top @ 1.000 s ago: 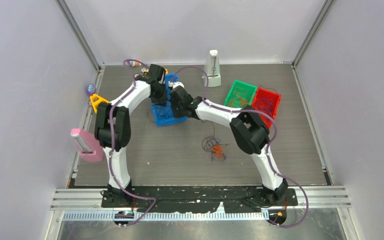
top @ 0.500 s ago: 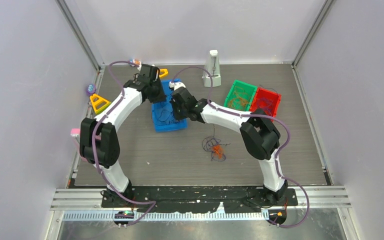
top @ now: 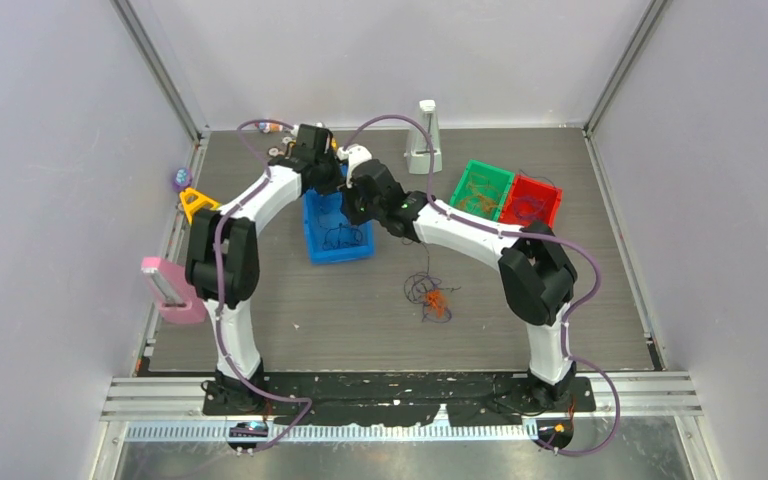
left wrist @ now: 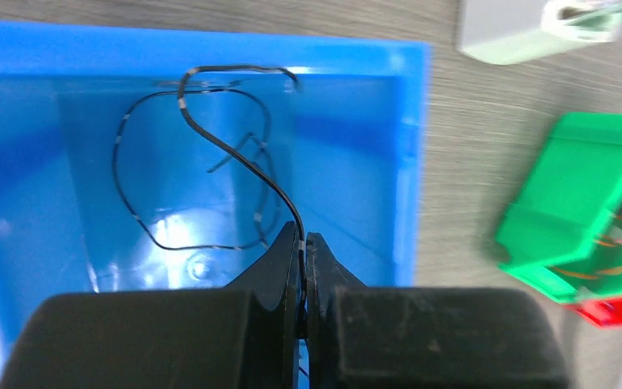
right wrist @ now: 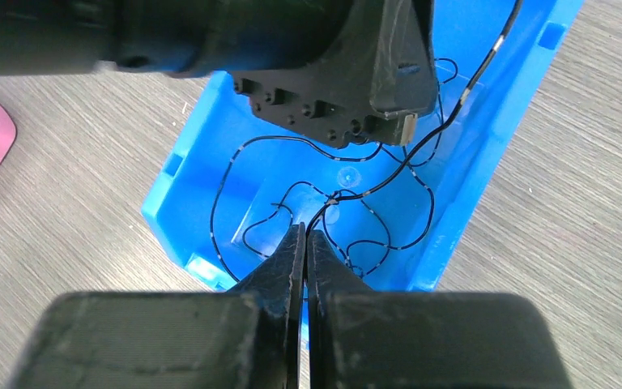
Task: Untangle the cables
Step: Place the cable in the bin.
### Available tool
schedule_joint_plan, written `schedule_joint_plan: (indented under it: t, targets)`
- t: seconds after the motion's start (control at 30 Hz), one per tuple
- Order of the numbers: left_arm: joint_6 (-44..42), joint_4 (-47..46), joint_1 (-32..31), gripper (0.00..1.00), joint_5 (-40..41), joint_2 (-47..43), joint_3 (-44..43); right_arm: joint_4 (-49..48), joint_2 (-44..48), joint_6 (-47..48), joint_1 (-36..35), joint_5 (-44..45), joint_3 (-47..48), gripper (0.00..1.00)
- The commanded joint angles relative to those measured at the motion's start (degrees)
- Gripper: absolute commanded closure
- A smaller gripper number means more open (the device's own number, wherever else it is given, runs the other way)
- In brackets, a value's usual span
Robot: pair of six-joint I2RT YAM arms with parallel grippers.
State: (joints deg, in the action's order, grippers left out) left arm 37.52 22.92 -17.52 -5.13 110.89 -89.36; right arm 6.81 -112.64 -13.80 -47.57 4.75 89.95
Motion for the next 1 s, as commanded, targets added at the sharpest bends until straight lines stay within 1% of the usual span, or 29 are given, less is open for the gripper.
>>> schedule_joint_plan:
  t: [0.0,0.07,0.17,0.2,0.33,0.4,0.43,0.5,0.6,0.7,0.77,0.8,0.87,0.9,0.93,0.97]
  targets:
    - [-4.04,-0.93,0.78,1.00,6.56,3.01,-2.16,-4.03,0.61,2.63,0.49,-3.51,0.10,0.95]
    - [-4.73,-0.38,0.84,1.00,7.32,4.08,-2.39,-3.13,-0.61,3.09,0.69,-3.84,1.19,0.95]
    - [-5.18,-0.23,0.82,1.00,6.36,5.16,-2.60,-2.46,-1.99,3.44,0.81,-5.94,1.91,0.95]
    - [-5.50,-0.09,0.74,0.97,5.97,5.21,-2.79,-2.21,-2.24,3.56,0.81,-6.17,1.99,0.95]
    - [-8.05,2.59,0.69,0.73,5.73,4.17,-4.73,-0.47,-3.99,3.82,0.89,-6.22,3.30,0.95]
    - [-9.74,5.92,0.73,0.63,6.52,3.34,-7.65,0.32,-5.03,3.53,0.97,-6.45,4.05,0.95]
    - [-10.51,7.88,0.73,0.57,6.88,2.98,-8.90,0.91,-5.75,3.39,1.01,-6.57,4.59,0.95]
    - [-11.89,11.16,0.73,0.47,7.01,1.95,-11.08,2.33,-6.99,3.32,1.06,-6.79,5.97,0.95]
    - [-13.25,15.36,0.73,0.38,6.09,0.78,-13.73,5.40,-9.94,3.16,1.05,-6.34,8.87,0.94]
    - [-14.07,17.68,0.73,0.31,5.97,-0.66,-15.49,10.55,-12.77,3.02,1.16,-5.24,13.31,0.95]
    - [-14.50,18.17,0.73,0.29,6.37,-2.30,-15.68,12.10,-13.79,2.65,1.23,-4.97,14.47,0.89]
    - [-14.63,18.13,0.72,0.28,6.62,-3.35,-15.47,12.45,-13.93,2.56,1.24,-4.95,15.10,0.78]
    - [-14.99,17.58,0.81,0.25,6.97,-6.03,-14.44,14.30,-13.43,2.48,1.25,-4.93,17.18,0.66]
    - [-15.32,17.01,0.82,0.24,7.22,-7.60,-13.67,16.51,-13.15,2.64,1.25,-4.93,18.15,0.64]
    - [-16.12,15.83,0.82,0.22,7.41,-9.86,-12.07,18.80,-12.43,3.06,1.25,-4.93,20.11,0.59]
    - [-16.81,14.51,0.82,0.17,7.49,-11.80,-10.38,19.70,-11.13,3.25,1.25,-4.93,20.84,0.53]
